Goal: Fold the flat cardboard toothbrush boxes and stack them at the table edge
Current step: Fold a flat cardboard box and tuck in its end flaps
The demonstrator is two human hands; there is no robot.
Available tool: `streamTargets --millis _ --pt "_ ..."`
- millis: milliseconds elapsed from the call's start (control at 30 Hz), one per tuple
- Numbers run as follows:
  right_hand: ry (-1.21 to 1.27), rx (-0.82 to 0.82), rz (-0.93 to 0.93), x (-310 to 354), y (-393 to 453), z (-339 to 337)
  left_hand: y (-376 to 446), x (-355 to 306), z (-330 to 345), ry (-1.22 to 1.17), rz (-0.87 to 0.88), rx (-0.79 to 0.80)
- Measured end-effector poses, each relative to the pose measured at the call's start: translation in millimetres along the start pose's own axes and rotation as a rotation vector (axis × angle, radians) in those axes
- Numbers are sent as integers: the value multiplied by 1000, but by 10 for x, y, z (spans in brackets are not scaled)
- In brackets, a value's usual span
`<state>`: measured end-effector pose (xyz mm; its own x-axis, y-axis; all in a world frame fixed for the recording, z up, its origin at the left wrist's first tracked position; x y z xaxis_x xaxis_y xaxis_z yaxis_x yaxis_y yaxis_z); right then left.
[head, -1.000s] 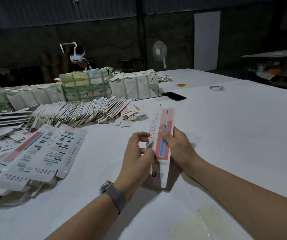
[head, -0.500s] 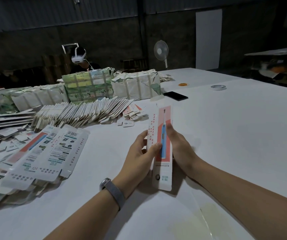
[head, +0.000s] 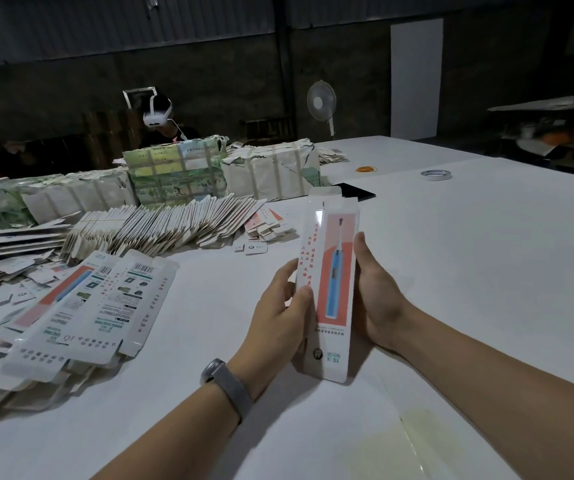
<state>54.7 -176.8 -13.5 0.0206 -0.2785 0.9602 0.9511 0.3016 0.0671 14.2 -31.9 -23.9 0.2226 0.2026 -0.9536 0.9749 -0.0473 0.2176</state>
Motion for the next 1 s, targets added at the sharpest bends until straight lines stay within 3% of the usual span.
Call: streamTargets --millis 600,1000 --pt "211 144 77 8 -30 26 -1 -19 1 -85 112 -104" --pt "180 171 83 9 -49 39 -49 -53 43 6 133 -6"
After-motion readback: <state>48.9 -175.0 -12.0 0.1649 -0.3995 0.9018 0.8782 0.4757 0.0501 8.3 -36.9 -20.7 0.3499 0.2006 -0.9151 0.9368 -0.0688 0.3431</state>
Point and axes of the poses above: each hand's wrist, its own y-axis towards the middle knuckle, its own z-axis out of the palm, x = y × z, the point moved 1 cm from there along y, towards the middle knuckle
